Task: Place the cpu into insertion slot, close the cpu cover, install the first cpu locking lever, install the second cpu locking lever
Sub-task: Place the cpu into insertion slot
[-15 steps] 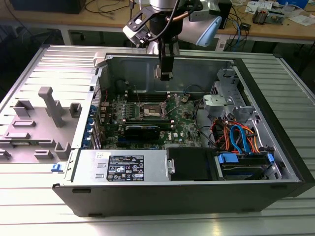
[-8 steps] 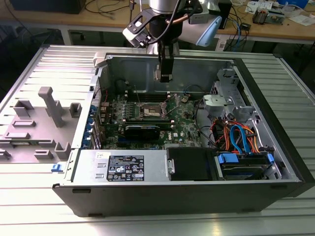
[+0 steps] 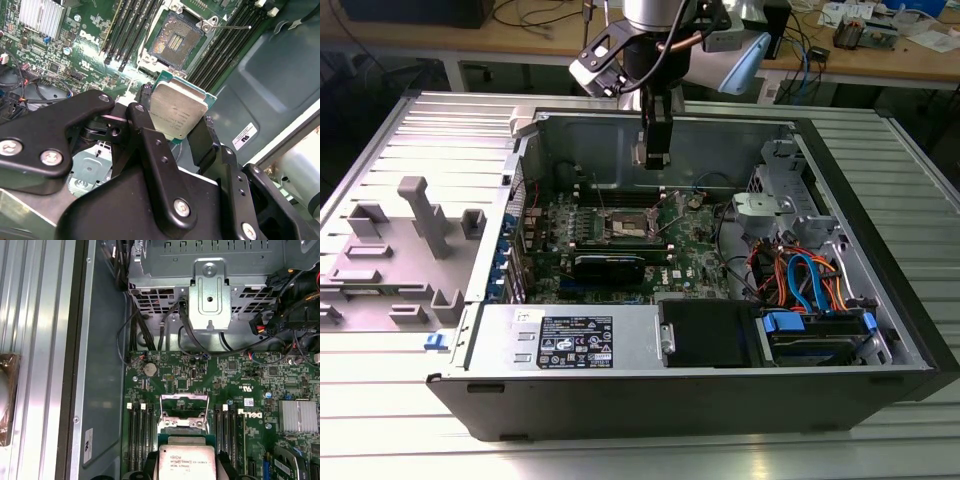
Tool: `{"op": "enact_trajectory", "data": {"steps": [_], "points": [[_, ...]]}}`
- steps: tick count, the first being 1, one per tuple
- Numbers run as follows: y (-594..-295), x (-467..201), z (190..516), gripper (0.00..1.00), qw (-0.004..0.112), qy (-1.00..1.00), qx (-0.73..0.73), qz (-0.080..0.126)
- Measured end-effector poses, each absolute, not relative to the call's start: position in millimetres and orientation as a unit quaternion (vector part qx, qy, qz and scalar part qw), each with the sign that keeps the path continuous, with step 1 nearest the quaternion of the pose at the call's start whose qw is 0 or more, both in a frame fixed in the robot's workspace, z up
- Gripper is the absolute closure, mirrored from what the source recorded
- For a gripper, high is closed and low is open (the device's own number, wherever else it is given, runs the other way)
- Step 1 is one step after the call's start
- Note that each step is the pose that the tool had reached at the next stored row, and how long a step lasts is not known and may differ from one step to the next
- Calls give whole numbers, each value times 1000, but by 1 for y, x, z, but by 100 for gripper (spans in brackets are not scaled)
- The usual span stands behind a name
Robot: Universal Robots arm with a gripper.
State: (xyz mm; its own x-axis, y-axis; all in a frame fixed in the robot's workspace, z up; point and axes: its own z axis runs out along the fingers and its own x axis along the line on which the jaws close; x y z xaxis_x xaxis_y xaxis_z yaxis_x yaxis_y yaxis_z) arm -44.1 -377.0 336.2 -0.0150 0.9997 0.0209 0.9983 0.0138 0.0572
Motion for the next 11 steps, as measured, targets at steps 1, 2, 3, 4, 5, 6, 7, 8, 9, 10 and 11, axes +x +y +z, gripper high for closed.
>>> {"op": "enact_trajectory", "data": {"steps": [1,2,3,4,5,6,7,8,9,10,11], "points": [[-377,-44,336,46,13,712,702,28],[-377,-44,336,46,13,712,702,28],[-377,-44,335,46,13,712,702,28],[-378,-44,335,46,13,712,702,28],[-378,-44,335,46,13,712,702,28],[-378,-44,335,46,13,712,702,28],[-378,-44,335,46,13,712,702,28],[-378,-44,334,46,13,712,702,28],[-378,-44,334,46,13,712,702,28],[-378,-44,334,46,13,712,702,28],[-378,-44,334,46,13,712,702,28]]}}
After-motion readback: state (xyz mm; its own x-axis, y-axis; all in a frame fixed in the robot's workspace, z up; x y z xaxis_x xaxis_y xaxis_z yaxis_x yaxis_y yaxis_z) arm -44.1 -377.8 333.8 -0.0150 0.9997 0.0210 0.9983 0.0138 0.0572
